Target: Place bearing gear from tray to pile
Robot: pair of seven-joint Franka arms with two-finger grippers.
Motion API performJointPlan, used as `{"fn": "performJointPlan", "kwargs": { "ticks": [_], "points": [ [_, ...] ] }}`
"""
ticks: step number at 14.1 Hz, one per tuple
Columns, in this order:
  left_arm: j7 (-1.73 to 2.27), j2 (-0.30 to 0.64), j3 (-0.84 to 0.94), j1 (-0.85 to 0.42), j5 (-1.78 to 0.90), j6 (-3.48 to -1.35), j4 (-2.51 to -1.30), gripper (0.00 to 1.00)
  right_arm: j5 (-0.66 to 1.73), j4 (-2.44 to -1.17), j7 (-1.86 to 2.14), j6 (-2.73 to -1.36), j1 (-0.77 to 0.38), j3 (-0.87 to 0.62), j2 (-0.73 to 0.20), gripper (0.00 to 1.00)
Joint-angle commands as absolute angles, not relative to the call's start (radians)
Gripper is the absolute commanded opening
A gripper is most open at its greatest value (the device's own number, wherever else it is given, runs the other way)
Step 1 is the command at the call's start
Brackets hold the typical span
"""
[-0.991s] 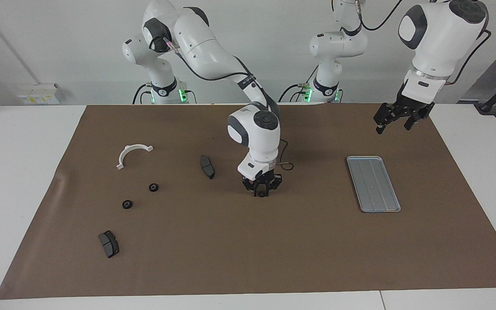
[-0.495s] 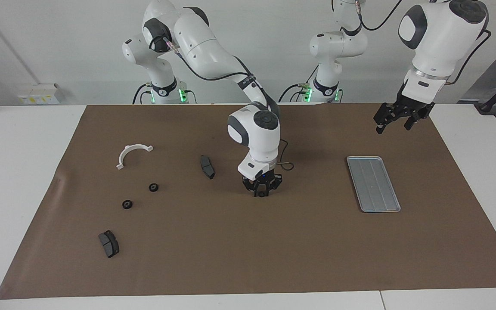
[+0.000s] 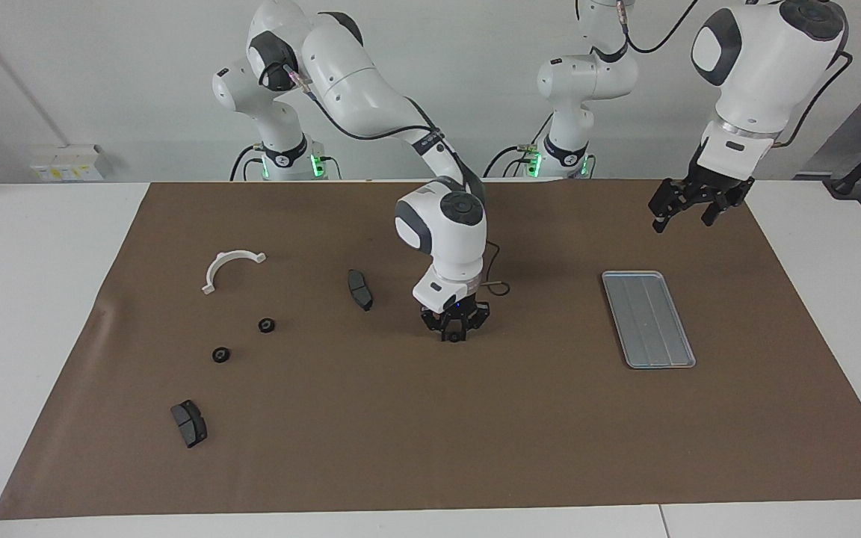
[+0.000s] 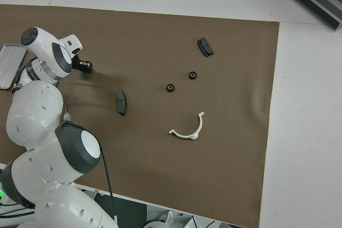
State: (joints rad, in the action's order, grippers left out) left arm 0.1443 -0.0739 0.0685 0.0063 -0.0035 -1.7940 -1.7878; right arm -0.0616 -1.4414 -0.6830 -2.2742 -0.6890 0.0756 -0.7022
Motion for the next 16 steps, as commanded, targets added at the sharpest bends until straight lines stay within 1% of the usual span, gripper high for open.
{"fn": "performJointPlan", "kwargs": {
  "ticks": [1, 3, 4, 5, 6, 7, 13, 16],
  "points": [
    [0.137, -0.104, 0.069, 0.014, -0.018, -1.809, -1.821, 1.0, -0.077, -1.45, -0.704, -2.26, -0.693, 0.072, -0.698, 0.43],
    [0.137, -0.104, 0.069, 0.014, -0.018, -1.809, -1.821, 1.0, -0.077, -1.454, -0.704, -2.261, -0.693, 0.072, -0.698, 0.42],
    [0.137, -0.104, 0.069, 0.014, -0.018, -1.809, -1.822, 1.0, -0.077, -1.454, -0.704, -2.261, -0.693, 0.071, -0.698, 0.39],
    [0.135, -0.104, 0.069, 0.014, -0.018, -1.809, -1.822, 1.0, -0.077, -1.454, -0.704, -2.263, -0.693, 0.072, -0.698, 0.29],
    [0.135, -0.104, 0.069, 0.014, -0.018, -1.809, -1.821, 1.0, -0.077, -1.454, -0.704, -2.264, -0.693, 0.072, -0.698, 0.16],
    [0.137, -0.104, 0.069, 0.014, -0.018, -1.809, -1.822, 1.0, -0.077, -1.454, -0.704, -2.266, -0.693, 0.072, -0.699, 0.0],
    [0.137, -0.104, 0.069, 0.014, -0.018, -1.809, -1.821, 1.0, -0.077, -1.445, -0.703, -2.249, -0.687, 0.072, -0.698, 0.0],
    [0.137, -0.104, 0.069, 0.014, -0.018, -1.809, -1.821, 1.0, -0.078, -1.448, -0.695, -2.223, -0.658, 0.084, -0.661, 0.0]
  ]
}}
